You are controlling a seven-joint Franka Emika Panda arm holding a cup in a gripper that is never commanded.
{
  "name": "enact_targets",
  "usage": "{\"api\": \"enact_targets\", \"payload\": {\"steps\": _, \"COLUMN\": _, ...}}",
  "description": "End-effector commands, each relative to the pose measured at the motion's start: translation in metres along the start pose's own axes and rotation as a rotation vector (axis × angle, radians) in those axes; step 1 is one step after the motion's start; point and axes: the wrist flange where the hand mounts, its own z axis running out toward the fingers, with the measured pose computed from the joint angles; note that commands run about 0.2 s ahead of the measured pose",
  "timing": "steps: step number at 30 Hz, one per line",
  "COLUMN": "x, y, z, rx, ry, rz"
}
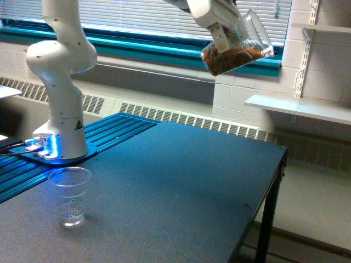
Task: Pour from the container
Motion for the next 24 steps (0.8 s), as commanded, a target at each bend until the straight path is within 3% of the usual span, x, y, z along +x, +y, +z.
{"api": "enact_targets", "payload": {"steps": 1, "x": 0.012, "y": 0.017, "z": 0.000, "rx": -0.022, "ry": 0.017, "rz": 0.033}}
{"api": "enact_targets", "payload": {"steps": 14, "x": 0.008, "y": 0.028, "z": -0.008, "rx": -0.034, "ry": 0.032, "rz": 0.015}}
{"api": "enact_targets", "payload": {"steps": 24, "x": -0.012, "y": 0.063, "z": -0.025, "rx": -0.071, "ry": 0.051, "rz": -0.015}}
